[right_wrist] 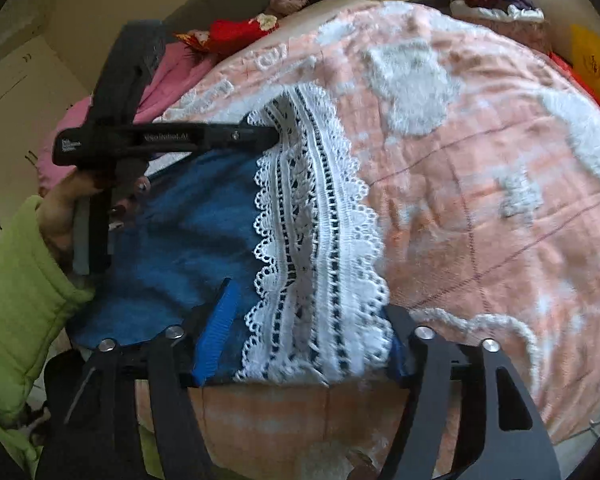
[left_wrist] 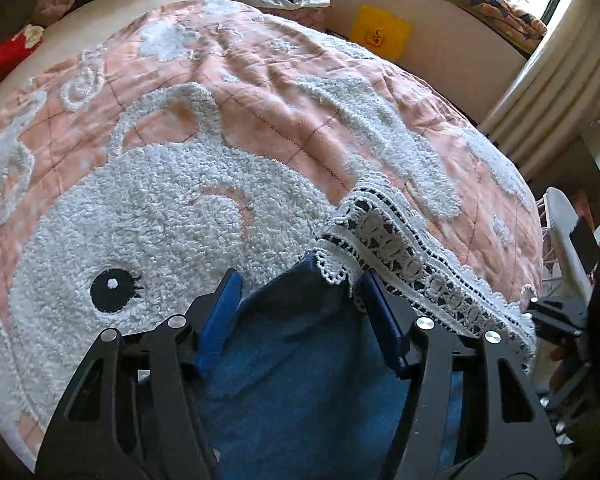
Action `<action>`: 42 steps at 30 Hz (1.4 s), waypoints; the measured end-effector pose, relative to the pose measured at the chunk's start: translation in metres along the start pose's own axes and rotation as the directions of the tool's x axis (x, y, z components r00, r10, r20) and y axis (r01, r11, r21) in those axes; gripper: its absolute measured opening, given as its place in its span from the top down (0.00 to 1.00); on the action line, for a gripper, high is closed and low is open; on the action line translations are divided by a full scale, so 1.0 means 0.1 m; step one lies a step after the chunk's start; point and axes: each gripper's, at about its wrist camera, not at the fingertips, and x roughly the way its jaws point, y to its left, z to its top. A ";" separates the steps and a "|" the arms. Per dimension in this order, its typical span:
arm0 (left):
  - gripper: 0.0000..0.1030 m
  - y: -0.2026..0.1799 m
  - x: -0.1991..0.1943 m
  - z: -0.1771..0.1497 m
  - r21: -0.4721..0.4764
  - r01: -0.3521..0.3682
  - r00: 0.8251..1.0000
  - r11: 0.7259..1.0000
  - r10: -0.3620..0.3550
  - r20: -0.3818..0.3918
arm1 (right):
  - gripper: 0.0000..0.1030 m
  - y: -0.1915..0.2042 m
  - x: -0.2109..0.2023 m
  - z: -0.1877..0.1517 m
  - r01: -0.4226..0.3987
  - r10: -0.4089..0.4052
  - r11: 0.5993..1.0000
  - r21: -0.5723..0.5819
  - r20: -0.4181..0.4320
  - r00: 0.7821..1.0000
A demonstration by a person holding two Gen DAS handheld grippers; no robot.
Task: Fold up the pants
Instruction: 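Move the left tool to the lace hem end and grasp it, then grasp the lace hem with the right tool while the left tool lifts it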
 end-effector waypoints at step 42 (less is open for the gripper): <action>0.77 1.13 -1.50 -1.51 -0.366 0.087 0.956 0.926 0.026 0.292 | 0.77 2.48 0.45 -0.14 -0.189 0.128 0.802 -0.567 -0.146 0.981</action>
